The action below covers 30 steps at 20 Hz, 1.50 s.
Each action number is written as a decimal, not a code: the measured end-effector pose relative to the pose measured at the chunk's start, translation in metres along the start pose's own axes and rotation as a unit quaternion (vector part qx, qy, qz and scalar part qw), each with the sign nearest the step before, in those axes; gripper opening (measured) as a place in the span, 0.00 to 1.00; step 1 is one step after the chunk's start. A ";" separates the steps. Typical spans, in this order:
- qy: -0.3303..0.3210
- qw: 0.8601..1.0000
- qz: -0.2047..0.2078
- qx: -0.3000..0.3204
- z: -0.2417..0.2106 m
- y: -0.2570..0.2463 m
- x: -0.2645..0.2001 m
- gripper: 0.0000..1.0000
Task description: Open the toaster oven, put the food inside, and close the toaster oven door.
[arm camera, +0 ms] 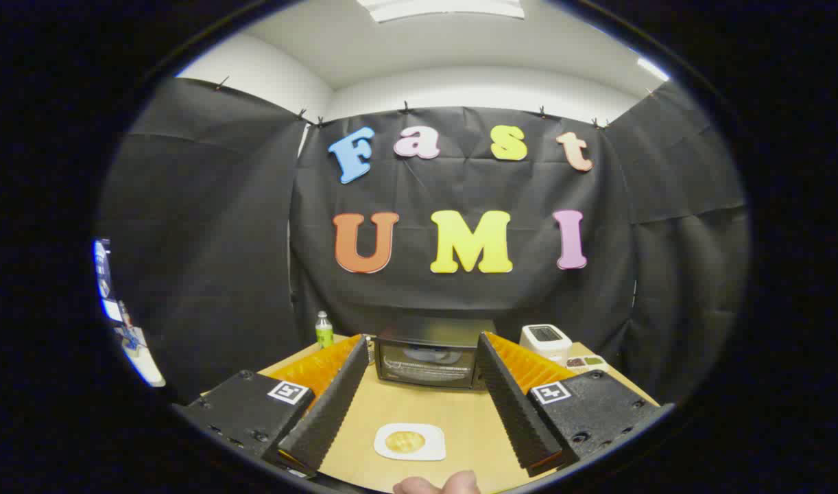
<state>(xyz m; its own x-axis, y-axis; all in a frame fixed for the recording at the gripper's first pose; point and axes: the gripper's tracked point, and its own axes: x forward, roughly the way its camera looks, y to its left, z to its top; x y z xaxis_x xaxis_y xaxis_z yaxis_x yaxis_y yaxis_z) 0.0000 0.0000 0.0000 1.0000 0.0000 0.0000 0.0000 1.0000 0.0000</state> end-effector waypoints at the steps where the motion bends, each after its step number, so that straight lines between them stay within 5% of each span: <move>1: 0.000 1.000 -0.011 0.002 0.001 -0.007 -0.001 1.00; 30: 0.005 0.999 -0.046 0.012 -0.022 -0.033 0.010 1.00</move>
<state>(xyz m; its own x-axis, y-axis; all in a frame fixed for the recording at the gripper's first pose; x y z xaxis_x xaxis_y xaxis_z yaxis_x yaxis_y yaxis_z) 0.0105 -0.0331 -0.0217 0.9958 -0.0910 -0.0112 0.0912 0.9956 0.0225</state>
